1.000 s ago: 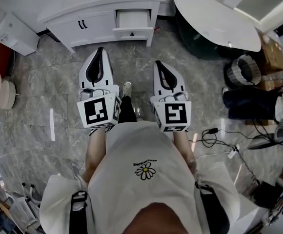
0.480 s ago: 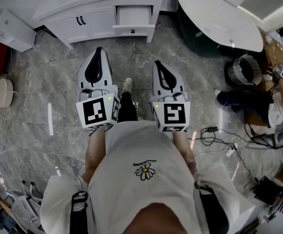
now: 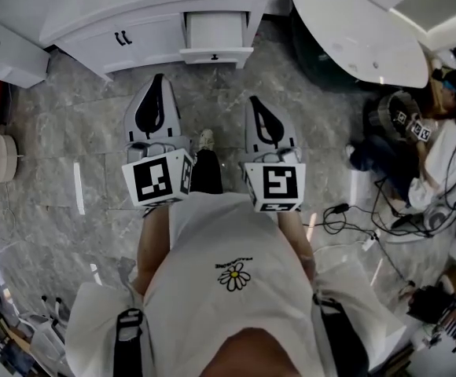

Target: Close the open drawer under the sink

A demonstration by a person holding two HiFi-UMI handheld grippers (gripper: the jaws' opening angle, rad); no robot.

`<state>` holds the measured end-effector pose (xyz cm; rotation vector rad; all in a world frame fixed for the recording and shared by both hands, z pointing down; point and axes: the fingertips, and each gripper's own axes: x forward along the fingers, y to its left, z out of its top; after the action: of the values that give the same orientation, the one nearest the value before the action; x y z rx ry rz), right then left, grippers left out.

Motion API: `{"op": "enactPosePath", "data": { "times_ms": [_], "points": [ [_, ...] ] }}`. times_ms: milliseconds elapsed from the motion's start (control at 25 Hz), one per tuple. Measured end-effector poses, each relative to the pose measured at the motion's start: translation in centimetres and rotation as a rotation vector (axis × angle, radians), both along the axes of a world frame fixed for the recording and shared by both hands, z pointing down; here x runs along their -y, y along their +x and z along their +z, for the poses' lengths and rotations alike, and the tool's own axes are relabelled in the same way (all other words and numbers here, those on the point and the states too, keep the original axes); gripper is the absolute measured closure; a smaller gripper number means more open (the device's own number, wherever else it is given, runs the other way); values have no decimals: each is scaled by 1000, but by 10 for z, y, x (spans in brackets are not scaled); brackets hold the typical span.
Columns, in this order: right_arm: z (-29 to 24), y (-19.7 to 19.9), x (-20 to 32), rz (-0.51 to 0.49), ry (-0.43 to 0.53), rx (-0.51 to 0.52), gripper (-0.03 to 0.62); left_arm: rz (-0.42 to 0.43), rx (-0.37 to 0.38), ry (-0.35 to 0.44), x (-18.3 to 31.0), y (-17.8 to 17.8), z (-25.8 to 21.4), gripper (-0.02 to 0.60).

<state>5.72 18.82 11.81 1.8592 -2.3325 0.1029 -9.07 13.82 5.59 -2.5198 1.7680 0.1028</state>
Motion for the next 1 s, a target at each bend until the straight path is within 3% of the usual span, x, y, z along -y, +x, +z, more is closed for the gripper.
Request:
{"op": "enactPosePath", "data": {
  "times_ms": [680, 1000],
  "points": [
    [-19, -17, 196, 49, -46, -6, 565, 57, -6, -19, 209, -11, -17, 563],
    [-14, 1, 222, 51, -56, 4, 565, 52, 17, -32, 232, 8, -6, 563]
  ]
}}
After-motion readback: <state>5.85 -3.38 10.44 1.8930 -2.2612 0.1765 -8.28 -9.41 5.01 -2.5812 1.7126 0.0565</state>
